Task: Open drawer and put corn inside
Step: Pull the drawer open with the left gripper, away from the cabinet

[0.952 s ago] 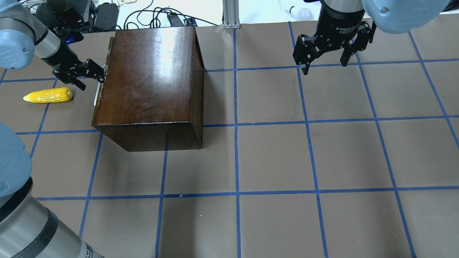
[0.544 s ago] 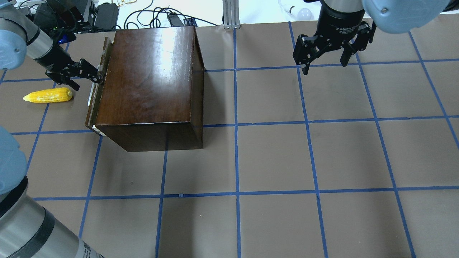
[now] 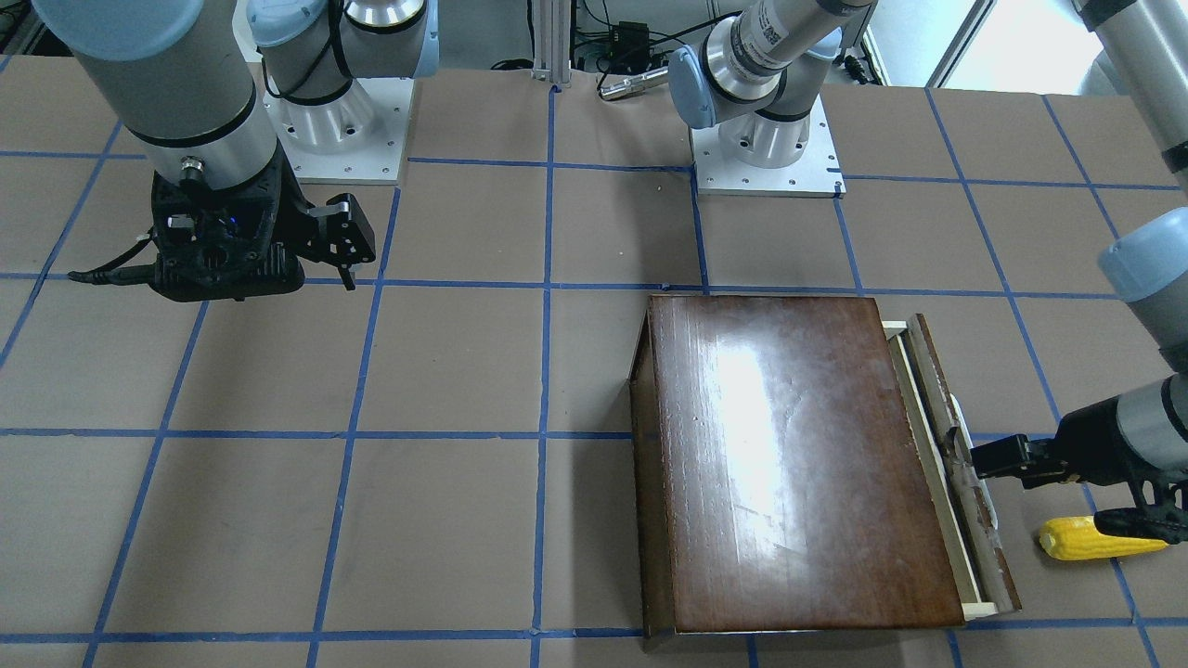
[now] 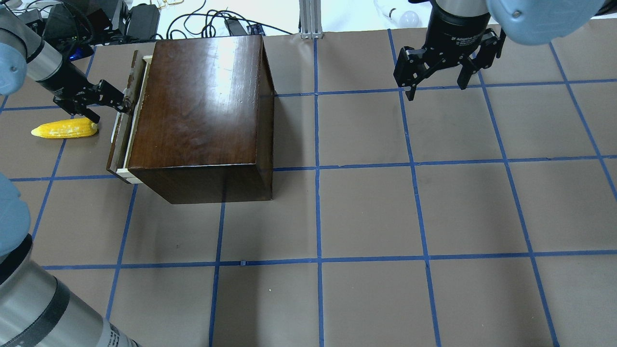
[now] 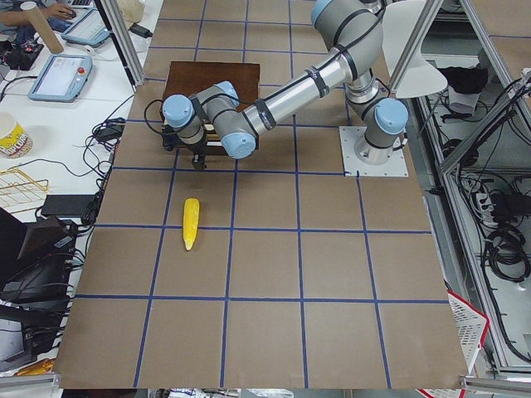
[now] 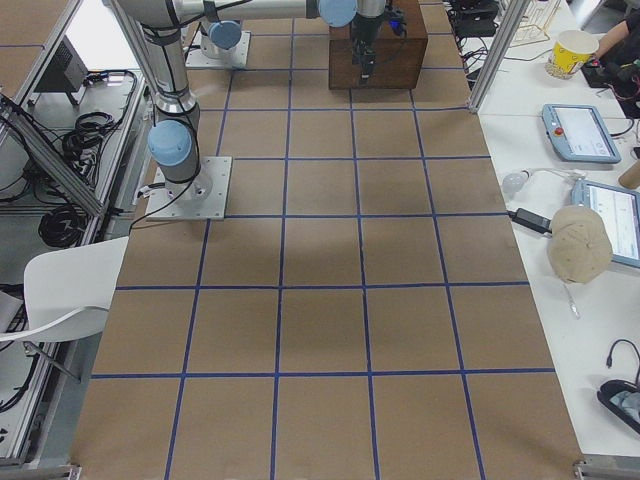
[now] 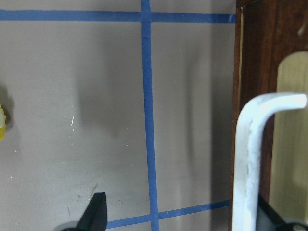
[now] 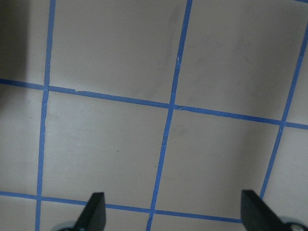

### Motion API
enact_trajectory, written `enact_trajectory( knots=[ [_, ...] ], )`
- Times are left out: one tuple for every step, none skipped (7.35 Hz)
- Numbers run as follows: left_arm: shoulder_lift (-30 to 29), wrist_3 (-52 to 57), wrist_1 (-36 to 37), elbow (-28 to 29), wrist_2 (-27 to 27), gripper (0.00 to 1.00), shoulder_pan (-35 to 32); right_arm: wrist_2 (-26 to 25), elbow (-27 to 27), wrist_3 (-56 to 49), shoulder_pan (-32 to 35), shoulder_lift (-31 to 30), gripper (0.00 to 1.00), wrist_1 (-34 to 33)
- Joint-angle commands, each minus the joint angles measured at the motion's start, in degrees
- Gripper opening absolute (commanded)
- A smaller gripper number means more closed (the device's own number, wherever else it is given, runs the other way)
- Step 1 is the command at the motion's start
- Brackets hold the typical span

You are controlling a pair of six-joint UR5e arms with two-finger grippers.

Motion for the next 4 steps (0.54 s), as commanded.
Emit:
enact_trajectory(
  knots=[
    [0.0, 0.4, 0.0, 0.0, 0.0, 1.00, 1.4, 0.0, 0.0, 0.0, 0.0, 0.0, 1.00, 0.0],
    [0.1, 0.4, 0.0, 0.1, 0.0, 1.00, 1.8, 0.0, 0.0, 0.0, 0.0, 0.0, 1.00, 0.0],
    [0.2, 0.4, 0.0, 0.1, -0.1, 1.00, 2.4, 0.0, 0.0, 0.0, 0.0, 0.0, 1.00, 0.0],
    [0.3, 0.4, 0.0, 0.1, 0.0, 1.00, 2.6, 0.0, 0.0, 0.0, 0.0, 0.0, 1.00, 0.0]
  ],
)
